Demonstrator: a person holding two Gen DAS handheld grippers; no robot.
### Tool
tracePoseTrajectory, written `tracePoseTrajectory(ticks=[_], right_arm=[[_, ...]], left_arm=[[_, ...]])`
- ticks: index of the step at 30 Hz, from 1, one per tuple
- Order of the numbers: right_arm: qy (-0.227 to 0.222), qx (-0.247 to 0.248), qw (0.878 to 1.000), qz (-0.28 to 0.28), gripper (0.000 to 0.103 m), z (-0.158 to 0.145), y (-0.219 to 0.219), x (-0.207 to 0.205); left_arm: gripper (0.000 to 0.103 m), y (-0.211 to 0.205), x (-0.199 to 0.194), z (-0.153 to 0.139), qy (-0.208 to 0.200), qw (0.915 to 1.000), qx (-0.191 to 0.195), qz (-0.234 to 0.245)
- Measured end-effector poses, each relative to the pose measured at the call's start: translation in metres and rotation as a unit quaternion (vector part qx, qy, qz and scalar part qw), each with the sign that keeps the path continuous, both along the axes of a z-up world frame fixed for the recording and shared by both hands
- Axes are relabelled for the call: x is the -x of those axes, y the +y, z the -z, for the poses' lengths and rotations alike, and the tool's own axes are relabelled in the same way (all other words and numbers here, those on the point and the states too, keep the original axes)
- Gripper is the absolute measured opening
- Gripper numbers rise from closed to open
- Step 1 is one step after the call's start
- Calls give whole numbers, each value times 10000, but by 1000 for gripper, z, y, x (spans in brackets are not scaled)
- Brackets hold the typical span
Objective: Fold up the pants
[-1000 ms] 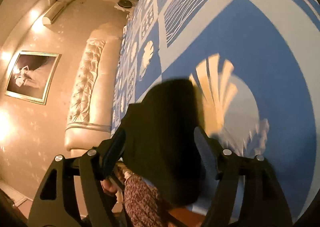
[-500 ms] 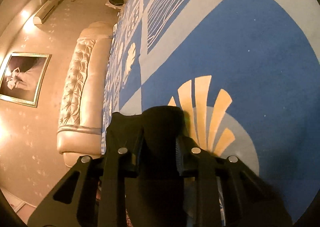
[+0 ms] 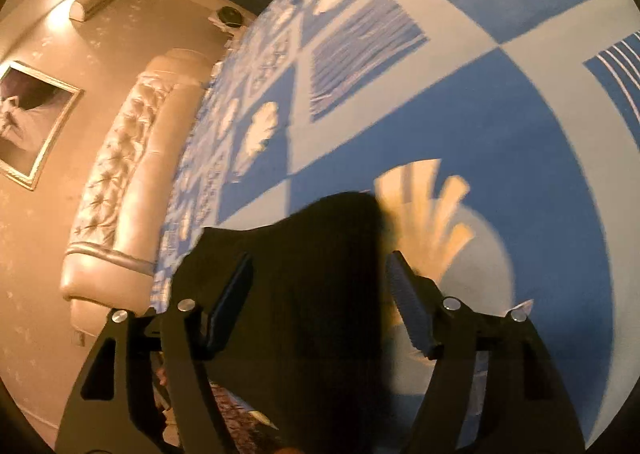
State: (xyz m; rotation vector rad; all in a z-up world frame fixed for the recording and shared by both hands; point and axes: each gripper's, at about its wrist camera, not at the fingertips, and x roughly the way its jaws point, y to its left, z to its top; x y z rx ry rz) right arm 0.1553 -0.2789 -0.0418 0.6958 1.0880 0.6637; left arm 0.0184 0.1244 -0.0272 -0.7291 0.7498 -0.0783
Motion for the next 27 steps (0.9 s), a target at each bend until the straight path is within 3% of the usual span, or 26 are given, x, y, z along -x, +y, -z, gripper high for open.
tracePoseTrajectory(ticks=[3, 5, 7, 10, 15, 21, 27], right_arm=[[-236, 141, 9996, -48, 77, -16, 12, 7], [-365, 262, 9990, -22, 77, -25, 18, 10], [-488, 290, 9984, 47, 77, -30, 14, 12], [-670, 136, 9974, 228, 77, -39, 8, 14], [-736, -12, 9966, 357, 77, -43, 2, 14], [-669, 25, 9971, 355, 77, -38, 3, 14], [-665, -10, 9973, 305, 77, -38, 5, 15]], left_arm=[[98, 40, 19, -17, -473, 9974, 373, -399], [98, 64, 30, -18, -565, 9940, 681, -643], [98, 92, 40, -10, -451, 9887, 1081, -939], [98, 120, 53, 5, -221, 9822, 1359, -1275], [98, 138, 63, 14, -179, 9764, 1470, -1572], [98, 161, 48, 38, 185, 9747, 1705, -1434], [98, 164, 40, 49, 73, 9663, 2512, -560]])
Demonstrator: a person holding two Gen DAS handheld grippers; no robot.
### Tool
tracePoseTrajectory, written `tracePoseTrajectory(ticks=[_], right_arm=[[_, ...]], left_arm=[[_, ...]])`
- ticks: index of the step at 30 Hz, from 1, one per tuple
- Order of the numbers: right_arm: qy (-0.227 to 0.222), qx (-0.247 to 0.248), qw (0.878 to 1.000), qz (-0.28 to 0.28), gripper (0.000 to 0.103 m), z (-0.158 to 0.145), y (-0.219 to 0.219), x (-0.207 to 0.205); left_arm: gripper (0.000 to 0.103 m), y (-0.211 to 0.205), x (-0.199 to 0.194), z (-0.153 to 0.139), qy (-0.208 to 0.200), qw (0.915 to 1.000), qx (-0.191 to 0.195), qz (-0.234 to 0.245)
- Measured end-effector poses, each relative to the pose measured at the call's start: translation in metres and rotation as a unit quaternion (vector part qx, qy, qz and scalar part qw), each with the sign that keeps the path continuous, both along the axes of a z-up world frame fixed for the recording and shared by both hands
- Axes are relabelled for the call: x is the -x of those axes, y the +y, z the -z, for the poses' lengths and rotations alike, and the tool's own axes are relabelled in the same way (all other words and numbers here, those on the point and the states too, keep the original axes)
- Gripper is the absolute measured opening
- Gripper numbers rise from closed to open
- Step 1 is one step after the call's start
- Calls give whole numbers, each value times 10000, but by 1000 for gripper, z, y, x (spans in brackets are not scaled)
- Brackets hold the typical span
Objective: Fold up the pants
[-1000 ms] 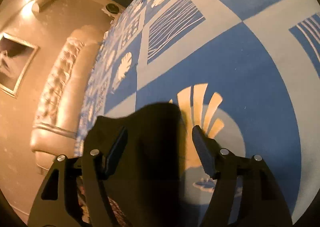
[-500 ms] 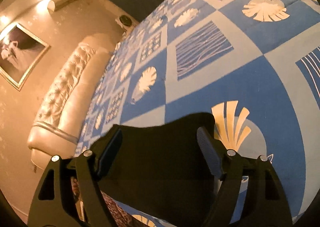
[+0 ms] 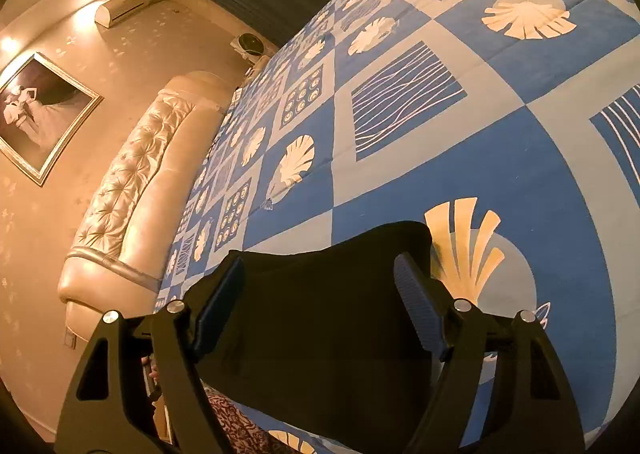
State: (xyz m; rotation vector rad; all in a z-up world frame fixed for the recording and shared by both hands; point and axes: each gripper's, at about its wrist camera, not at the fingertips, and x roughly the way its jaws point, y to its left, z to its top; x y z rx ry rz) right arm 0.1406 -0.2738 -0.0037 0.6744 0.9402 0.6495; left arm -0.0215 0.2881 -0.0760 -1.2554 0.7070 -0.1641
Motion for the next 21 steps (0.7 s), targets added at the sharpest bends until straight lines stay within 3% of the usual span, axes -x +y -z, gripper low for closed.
tracePoseTrajectory(ticks=[4, 7, 9, 11, 12, 14, 19, 20, 21], right_arm=[[66, 48, 9999, -62, 77, 4, 5, 1], [82, 66, 9999, -61, 77, 6, 6, 2], [91, 44, 9999, -49, 77, 7, 6, 2], [94, 31, 9999, -39, 77, 7, 6, 2], [102, 20, 9999, -30, 77, 8, 6, 3], [108, 2, 9999, -24, 78, 9, 8, 4], [112, -3, 9999, -27, 78, 9, 7, 3], [110, -4, 9999, -21, 78, 9, 7, 3], [113, -14, 9999, -14, 78, 9, 7, 4]], left_arm=[[98, 1, 5, 5, -387, 9976, 551, 166], [98, 1, 5, 6, -417, 9972, 622, 76], [98, -5, 1, -3, -298, 9992, 203, 148], [98, -12, -3, -11, 203, 9968, -768, 71], [98, -15, -6, -10, 429, 9945, -953, 3], [98, -20, -11, -10, 591, 9930, -1017, -112], [98, -42, -30, -17, 858, 9853, -1450, 295], [91, -45, -33, -17, 883, 9840, -1513, 318], [60, -46, -34, -17, 914, 9836, -1529, 289]])
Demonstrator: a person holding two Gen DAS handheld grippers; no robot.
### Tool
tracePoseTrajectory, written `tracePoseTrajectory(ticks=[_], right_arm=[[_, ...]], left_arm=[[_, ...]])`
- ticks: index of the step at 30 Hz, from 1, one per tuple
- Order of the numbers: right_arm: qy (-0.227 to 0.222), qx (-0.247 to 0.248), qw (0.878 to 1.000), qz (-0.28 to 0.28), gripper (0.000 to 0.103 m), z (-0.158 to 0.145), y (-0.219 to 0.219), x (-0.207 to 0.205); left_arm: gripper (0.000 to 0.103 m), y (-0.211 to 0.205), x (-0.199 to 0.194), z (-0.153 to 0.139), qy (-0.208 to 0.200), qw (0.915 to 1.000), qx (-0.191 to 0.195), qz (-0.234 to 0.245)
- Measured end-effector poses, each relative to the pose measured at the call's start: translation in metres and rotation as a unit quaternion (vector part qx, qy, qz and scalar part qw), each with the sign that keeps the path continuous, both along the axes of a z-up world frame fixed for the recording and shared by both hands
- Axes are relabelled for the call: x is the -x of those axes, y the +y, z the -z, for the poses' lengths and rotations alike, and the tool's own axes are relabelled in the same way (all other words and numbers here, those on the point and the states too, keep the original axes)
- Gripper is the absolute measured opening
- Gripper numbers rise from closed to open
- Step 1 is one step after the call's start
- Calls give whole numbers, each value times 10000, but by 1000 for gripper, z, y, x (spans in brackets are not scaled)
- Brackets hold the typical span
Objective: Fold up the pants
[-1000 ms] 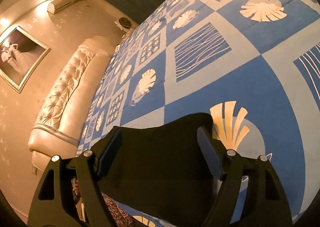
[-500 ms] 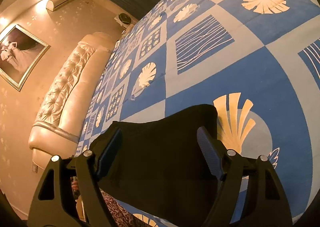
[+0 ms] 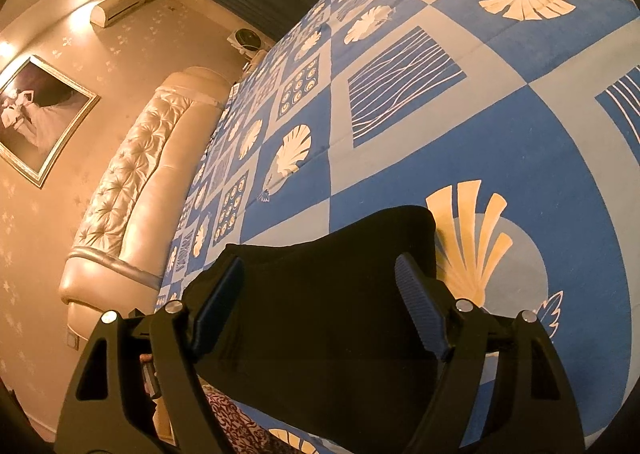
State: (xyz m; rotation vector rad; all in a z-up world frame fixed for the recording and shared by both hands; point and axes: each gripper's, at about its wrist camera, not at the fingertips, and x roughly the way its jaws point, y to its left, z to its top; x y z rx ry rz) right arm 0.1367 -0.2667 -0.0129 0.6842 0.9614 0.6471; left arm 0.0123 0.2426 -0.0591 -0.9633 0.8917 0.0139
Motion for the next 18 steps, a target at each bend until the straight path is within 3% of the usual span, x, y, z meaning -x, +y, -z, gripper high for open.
tracePoseTrajectory(ticks=[1, 2, 4, 12, 18], right_arm=[[5, -4, 10000, 11, 78, 1, 0, 1], [13, -6, 10000, 26, 78, 1, 1, 3], [24, -24, 10000, 40, 78, 1, 0, 4], [32, -13, 9999, 137, 78, 0, -2, 8], [1, 7, 9999, 139, 78, -4, -3, 14]], left_arm=[[39, 3, 0, 3, 145, 9998, 19, -98], [26, 7, -3, 5, 200, 9994, 209, -163], [25, 10, -1, 12, 145, 9982, 507, -275], [19, -3, -3, -16, 23, 9995, 149, -266], [18, -27, -7, -62, -298, 9993, -147, -145]])
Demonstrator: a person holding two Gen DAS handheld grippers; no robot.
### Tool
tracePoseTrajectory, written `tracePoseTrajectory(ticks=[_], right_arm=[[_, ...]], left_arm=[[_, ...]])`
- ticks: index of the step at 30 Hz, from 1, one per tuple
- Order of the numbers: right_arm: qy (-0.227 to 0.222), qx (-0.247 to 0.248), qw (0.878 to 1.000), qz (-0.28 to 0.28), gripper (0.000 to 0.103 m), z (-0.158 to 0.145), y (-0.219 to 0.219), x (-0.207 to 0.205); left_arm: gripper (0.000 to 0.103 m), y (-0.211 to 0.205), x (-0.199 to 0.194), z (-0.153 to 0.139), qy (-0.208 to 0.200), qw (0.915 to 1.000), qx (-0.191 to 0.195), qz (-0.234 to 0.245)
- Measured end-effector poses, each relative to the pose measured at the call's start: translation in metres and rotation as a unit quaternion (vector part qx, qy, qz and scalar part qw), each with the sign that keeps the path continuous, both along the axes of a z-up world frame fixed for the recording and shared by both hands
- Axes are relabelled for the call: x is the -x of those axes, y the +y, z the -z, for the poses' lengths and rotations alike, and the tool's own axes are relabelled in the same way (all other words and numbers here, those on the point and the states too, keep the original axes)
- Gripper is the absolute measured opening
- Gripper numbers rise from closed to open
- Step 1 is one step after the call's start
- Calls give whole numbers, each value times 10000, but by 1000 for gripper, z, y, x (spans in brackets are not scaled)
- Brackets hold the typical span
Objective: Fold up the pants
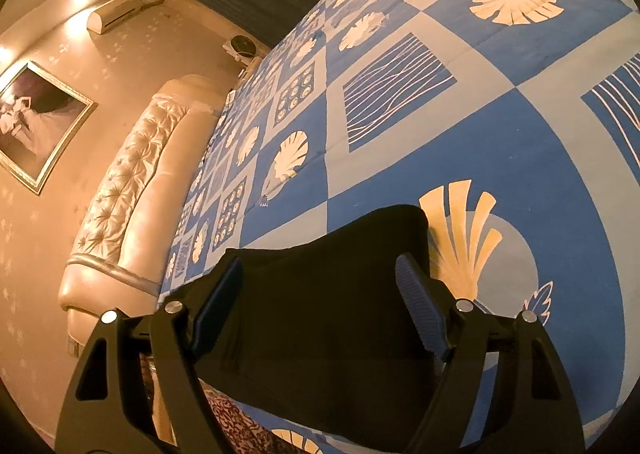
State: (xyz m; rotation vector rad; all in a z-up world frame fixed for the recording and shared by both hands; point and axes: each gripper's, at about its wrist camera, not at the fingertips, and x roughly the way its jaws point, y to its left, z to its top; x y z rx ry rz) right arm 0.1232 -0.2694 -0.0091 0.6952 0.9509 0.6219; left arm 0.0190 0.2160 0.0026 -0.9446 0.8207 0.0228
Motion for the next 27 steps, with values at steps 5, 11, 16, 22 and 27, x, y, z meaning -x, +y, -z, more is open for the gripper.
tracePoseTrajectory(ticks=[5, 11, 16, 22, 27], right_arm=[[34, 11, 9999, -137, 78, -1, 8, 7], [72, -14, 9994, -333, 78, -3, 19, 17], [90, -52, 9987, -489, 78, -5, 27, 25], [166, -193, 9984, -497, 78, -3, 27, 27], [254, -354, 9983, -382, 78, 0, 19, 23]], left_arm=[[18, -49, -14, -51, -517, 9973, -289, 442], [18, -131, -48, -89, -941, 9884, -280, 1155], [18, -213, -86, -86, -937, 9777, -347, 1850], [18, -300, -125, -38, -530, 9696, -246, 2375], [18, -350, -136, -4, -199, 9627, -620, 2628]])
